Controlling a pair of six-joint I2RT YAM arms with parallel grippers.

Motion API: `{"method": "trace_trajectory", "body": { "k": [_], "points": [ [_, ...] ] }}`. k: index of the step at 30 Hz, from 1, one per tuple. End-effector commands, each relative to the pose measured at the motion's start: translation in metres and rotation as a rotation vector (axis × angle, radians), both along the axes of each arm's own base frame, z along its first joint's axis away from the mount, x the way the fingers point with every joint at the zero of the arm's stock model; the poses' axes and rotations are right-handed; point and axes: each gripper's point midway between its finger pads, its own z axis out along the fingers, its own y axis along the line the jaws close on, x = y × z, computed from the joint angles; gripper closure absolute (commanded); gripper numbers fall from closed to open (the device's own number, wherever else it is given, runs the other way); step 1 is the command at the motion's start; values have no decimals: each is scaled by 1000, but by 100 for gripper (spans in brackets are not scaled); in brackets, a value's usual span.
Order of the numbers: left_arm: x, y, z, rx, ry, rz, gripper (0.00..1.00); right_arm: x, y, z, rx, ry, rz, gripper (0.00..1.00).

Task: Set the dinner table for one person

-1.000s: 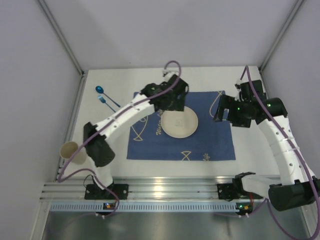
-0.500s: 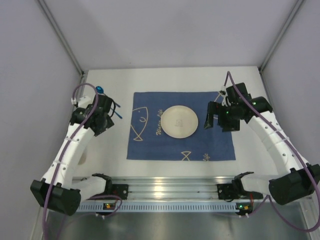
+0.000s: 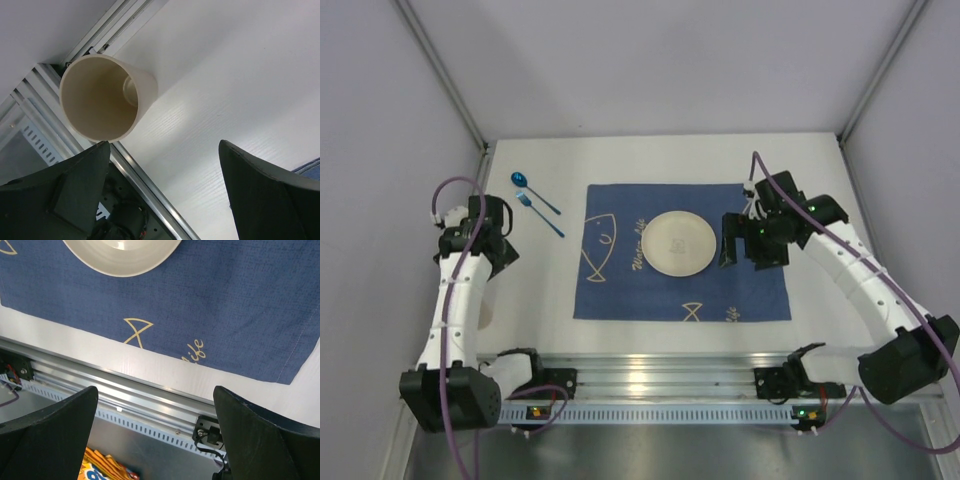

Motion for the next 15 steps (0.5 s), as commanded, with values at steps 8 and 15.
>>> {"method": "trace_trajectory", "body": {
  "k": [8,15],
  "points": [
    [8,8,-1,-5,-33,-28,6,7,12,-7,-31,8,60,1],
    [5,19,-2,23,-3,8,6,11,12,-11,-63,34,67,1]
  ]
}}
